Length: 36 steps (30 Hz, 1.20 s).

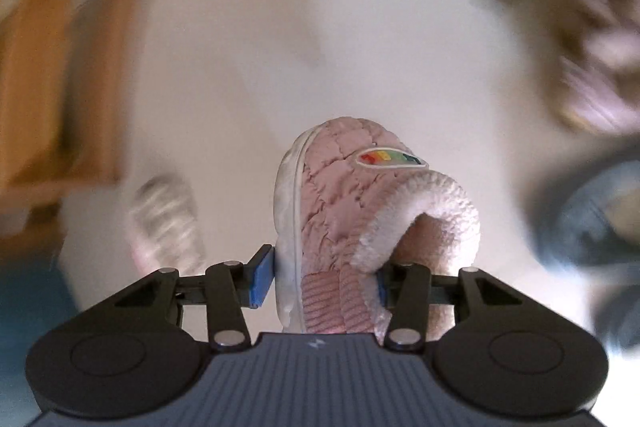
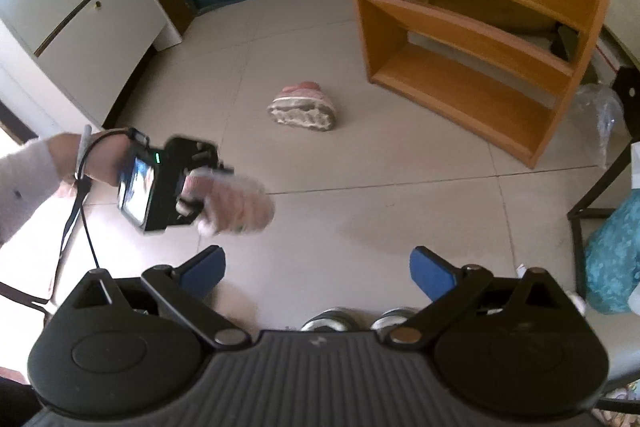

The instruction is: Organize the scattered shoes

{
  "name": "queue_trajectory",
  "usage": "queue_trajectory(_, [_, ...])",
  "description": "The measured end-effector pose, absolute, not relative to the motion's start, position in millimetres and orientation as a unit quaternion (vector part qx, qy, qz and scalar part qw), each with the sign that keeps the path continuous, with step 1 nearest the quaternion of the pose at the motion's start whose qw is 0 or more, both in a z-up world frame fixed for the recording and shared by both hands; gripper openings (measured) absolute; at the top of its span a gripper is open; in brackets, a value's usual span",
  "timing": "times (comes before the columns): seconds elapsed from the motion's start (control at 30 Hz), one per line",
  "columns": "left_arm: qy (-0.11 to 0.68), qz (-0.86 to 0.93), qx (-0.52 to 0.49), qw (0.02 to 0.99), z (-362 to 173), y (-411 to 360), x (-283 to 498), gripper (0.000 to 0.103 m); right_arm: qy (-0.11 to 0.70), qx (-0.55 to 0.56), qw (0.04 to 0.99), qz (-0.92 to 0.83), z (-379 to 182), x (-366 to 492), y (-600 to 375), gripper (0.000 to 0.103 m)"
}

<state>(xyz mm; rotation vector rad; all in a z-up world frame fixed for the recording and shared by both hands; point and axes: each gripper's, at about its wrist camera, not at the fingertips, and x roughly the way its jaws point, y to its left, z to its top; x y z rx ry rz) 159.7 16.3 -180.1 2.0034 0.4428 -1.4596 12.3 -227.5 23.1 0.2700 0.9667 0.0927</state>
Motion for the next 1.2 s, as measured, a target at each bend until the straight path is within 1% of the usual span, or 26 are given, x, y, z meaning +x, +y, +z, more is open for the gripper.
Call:
queue_trajectory(0.07, [0.151, -0.575, 0.771, 0.226, -196.5, 19.3, 138.0, 0.057, 0.464, 0.130, 0.875, 0.050, 21.2, 9.5, -219.5, 0.099])
queue_trajectory(0.1, [0.133, -0.569, 0.788, 0.194, -209.8, 19.1, 128.6, 0.062, 0.465, 0.129, 0.875, 0.053, 20.3, 8.1, -215.5, 0.099])
queue_trajectory(0.13, [0.118, -0.556, 0.802, 0.185, -218.7, 18.0, 124.9, 0.076, 0.465, 0.126, 0.875, 0.055, 19.3, 6.7, -212.5, 0.099])
queue_trajectory(0.17, [0.085, -0.520, 0.826, 0.200, -231.8, 15.0, 123.5, 0.089, 0.467, 0.117, 0.875, 0.056, 17.5, 5.6, -209.1, 0.099])
queue_trajectory(0.2, [0.066, -0.497, 0.837, 0.219, -237.3, 11.5, 125.3, 0.092, 0.470, 0.107, 0.875, 0.056, 15.3, 4.5, -205.4, 0.099])
queue_trajectory(0.23, [0.054, -0.481, 0.842, 0.239, -239.6, 8.1, 128.1, 0.098, 0.472, 0.096, 0.874, 0.057, 13.1, 3.5, -201.7, 0.099])
queue_trajectory(0.27, [0.065, -0.474, 0.835, 0.273, -233.6, 2.5, 133.7, 0.102, 0.473, 0.093, 0.874, 0.055, 11.7, 4.3, -200.5, 0.099])
queue_trajectory(0.33, [0.093, -0.462, 0.816, 0.334, -220.0, -7.0, 144.4, 0.103, 0.475, 0.094, 0.873, 0.051, 9.3, 7.4, -199.8, 0.099])
queue_trajectory(0.43, [0.134, -0.408, 0.769, 0.474, -189.9, -18.8, 162.3, 0.103, 0.471, 0.097, 0.875, 0.058, 9.0, 11.4, -197.3, 0.099])
queue_trajectory(0.47, [0.155, -0.391, 0.739, 0.526, -176.9, -18.2, 166.4, 0.103, 0.468, 0.094, 0.876, 0.064, 9.2, 12.5, -194.1, 0.099])
queue_trajectory(0.53, [0.202, -0.352, 0.665, 0.627, -149.5, -15.1, 174.1, 0.103, 0.458, 0.082, 0.882, 0.079, 7.0, 14.2, -184.3, 0.099])
queue_trajectory(0.6, [0.272, -0.307, 0.563, 0.718, -122.9, 0.2, 177.3, 0.103, 0.447, 0.065, 0.888, 0.089, 2.1, 15.5, -173.9, 0.099])
queue_trajectory(0.63, [0.288, -0.296, 0.532, 0.739, -117.4, 8.3, 175.9, 0.103, 0.444, 0.057, 0.890, 0.091, -0.3, 16.3, -170.2, 0.099])
queue_trajectory(0.7, [0.324, -0.273, 0.428, 0.798, -111.2, 33.6, 163.7, 0.103, 0.440, 0.020, 0.893, 0.094, -14.2, 21.9, -155.6, 0.099])
queue_trajectory(0.77, [0.359, -0.247, 0.311, 0.845, -112.3, 59.0, 151.8, 0.103, 0.446, 0.029, 0.888, 0.104, -26.0, 35.6, -146.2, 0.094])
queue_trajectory(0.8, [0.389, -0.234, 0.244, 0.857, -114.9, 68.2, 147.1, 0.103, 0.450, 0.037, 0.886, 0.110, -31.7, 43.1, -142.0, 0.082])
queue_trajectory(0.83, [0.406, -0.230, 0.213, 0.858, -120.2, 65.3, 142.5, 0.103, 0.453, 0.045, 0.883, 0.115, -37.3, 50.5, -137.8, 0.069])
queue_trajectory(0.87, [0.424, -0.223, 0.177, 0.860, -122.5, 69.5, 138.4, 0.103, 0.457, 0.053, 0.880, 0.120, -43.0, 57.9, -133.6, 0.064])
queue_trajectory(0.9, [0.440, -0.195, 0.130, 0.867, -121.0, 82.6, 131.8, 0.103, 0.458, 0.053, 0.878, 0.125, -50.9, 69.1, -125.3, 0.064])
queue_trajectory(1.03, [0.466, -0.130, 0.022, 0.875, -115.6, 125.4, 109.5, 0.103, 0.467, 0.027, 0.871, 0.149, -86.6, 112.8, -87.0, 0.064])
queue_trajectory(1.13, [0.486, -0.080, -0.056, 0.869, -95.7, 155.7, 91.8, 0.103, 0.466, 0.024, 0.867, 0.174, -115.0, 140.6, -55.4, 0.064])
queue_trajectory(1.17, [0.485, -0.075, -0.062, 0.869, -95.0, 158.7, 96.3, 0.103, 0.465, 0.024, 0.866, 0.182, -124.5, 149.8, -44.8, 0.063])
queue_trajectory(1.2, [0.480, -0.070, -0.063, 0.872, -90.5, 161.5, 97.0, 0.103, 0.469, 0.013, 0.862, 0.192, -134.2, 157.6, -32.0, 0.051])
